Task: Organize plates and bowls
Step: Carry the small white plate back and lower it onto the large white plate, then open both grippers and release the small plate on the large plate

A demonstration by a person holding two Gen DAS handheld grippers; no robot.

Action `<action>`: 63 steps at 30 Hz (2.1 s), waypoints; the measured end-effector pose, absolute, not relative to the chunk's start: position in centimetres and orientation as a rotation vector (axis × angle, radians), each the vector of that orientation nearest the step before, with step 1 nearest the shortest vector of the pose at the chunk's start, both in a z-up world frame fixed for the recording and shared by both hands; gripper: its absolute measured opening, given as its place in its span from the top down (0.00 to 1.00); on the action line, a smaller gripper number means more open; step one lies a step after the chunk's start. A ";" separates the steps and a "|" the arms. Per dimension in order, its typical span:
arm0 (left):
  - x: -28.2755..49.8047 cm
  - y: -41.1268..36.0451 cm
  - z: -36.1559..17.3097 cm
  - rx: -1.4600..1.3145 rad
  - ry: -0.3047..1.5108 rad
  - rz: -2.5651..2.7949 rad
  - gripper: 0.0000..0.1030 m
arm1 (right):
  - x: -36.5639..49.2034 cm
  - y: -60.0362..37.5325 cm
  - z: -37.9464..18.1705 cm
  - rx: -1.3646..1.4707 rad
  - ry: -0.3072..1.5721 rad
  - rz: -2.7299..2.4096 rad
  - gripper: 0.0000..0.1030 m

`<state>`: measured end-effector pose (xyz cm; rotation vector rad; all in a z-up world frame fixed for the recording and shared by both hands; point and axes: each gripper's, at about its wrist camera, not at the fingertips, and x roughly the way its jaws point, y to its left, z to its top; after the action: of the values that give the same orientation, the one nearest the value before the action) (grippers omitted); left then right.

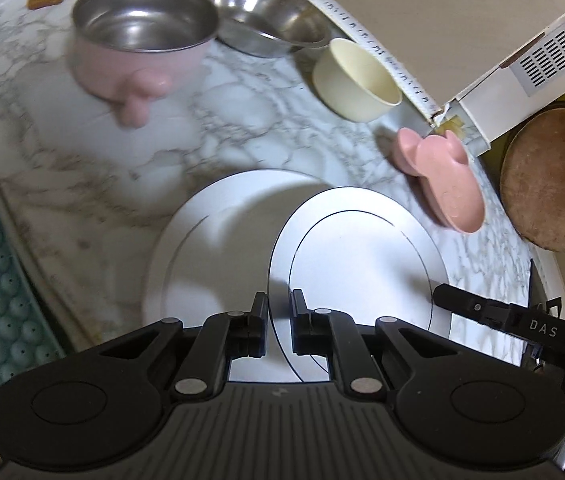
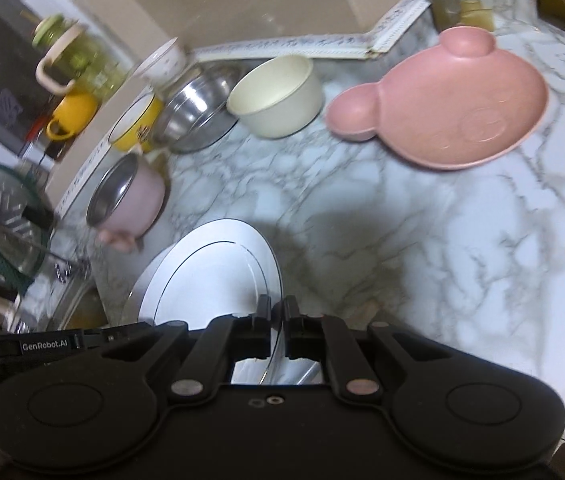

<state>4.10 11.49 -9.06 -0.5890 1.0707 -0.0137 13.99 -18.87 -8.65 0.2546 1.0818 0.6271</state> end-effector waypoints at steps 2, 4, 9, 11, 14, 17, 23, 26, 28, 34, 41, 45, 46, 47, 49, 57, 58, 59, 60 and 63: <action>3.7 12.0 -9.4 -0.594 1.075 -0.008 0.91 | 13.6 -18.2 -8.8 0.238 1.080 0.636 0.93; 3.5 12.3 -9.8 -0.594 1.078 0.000 0.91 | 13.4 -17.8 -9.2 0.230 1.087 0.639 0.93; 3.3 12.6 -10.5 -0.592 1.087 0.002 0.91 | 13.1 -17.1 -9.9 0.227 1.099 0.639 0.93; 3.2 12.8 -10.8 -0.595 1.093 0.000 0.91 | 13.0 -17.0 -10.2 0.231 1.102 0.637 0.93; 3.2 12.8 -11.1 -0.591 1.101 0.001 0.91 | 12.8 -16.7 -10.5 0.227 1.106 0.635 0.93; 3.3 12.9 -11.3 -0.594 1.108 0.002 0.91 | 12.8 -16.6 -10.8 0.234 1.112 0.635 0.93; 3.2 13.1 -11.5 -0.588 1.111 -0.007 0.90 | 12.7 -16.4 -10.9 0.219 1.104 0.641 0.93; 3.1 13.2 -11.5 -0.582 1.117 -0.015 0.90 | 12.8 -16.3 -11.0 0.220 1.107 0.638 0.93; 3.2 13.3 -11.4 -0.579 1.125 -0.026 0.90 | 12.8 -16.2 -11.0 0.218 1.109 0.638 0.93; 3.3 13.7 -11.1 -0.543 1.129 -0.041 0.90 | 13.1 -16.1 -11.0 0.227 1.110 0.641 0.94; 2.5 14.2 -9.9 -0.490 1.103 -0.039 0.90 | 13.2 -15.7 -11.5 0.225 1.117 0.643 0.93; 2.2 13.8 -9.0 -0.478 1.068 -0.048 0.90 | 13.1 -15.4 -11.8 0.220 1.125 0.650 0.93; 2.2 13.6 -8.8 -0.470 1.060 -0.048 0.90 | 13.1 -15.1 -11.9 0.214 1.125 0.651 0.93; 2.2 13.6 -8.7 -0.463 1.056 -0.048 0.90 | 13.0 -14.9 -11.9 0.207 1.124 0.651 0.92; 2.3 13.2 -8.7 -0.450 1.050 -0.049 0.90 | 13.0 -14.6 -11.8 0.192 1.116 0.643 0.92; 2.2 11.5 -8.4 -0.378 1.010 -0.041 0.90 | 12.8 -14.7 -11.5 0.194 1.126 0.656 0.81; 2.2 11.3 -8.3 -0.373 1.003 -0.042 0.90 | 12.6 -14.7 -11.4 0.188 1.120 0.658 0.79; 2.1 11.1 -8.1 -0.368 0.996 -0.044 0.90 | 12.4 -14.7 -11.2 0.183 1.113 0.662 0.75; 2.1 10.9 -8.0 -0.361 0.988 -0.044 0.90 | 12.3 -14.7 -11.0 0.179 1.104 0.666 0.70; 2.2 10.4 -7.7 -0.345 0.973 -0.043 0.90 | 11.7 -14.7 -10.2 0.151 1.063 0.679 0.61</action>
<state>2.19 10.44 -7.70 -0.3452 0.9727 -0.0432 11.73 -14.69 -10.18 0.1510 1.0629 0.6791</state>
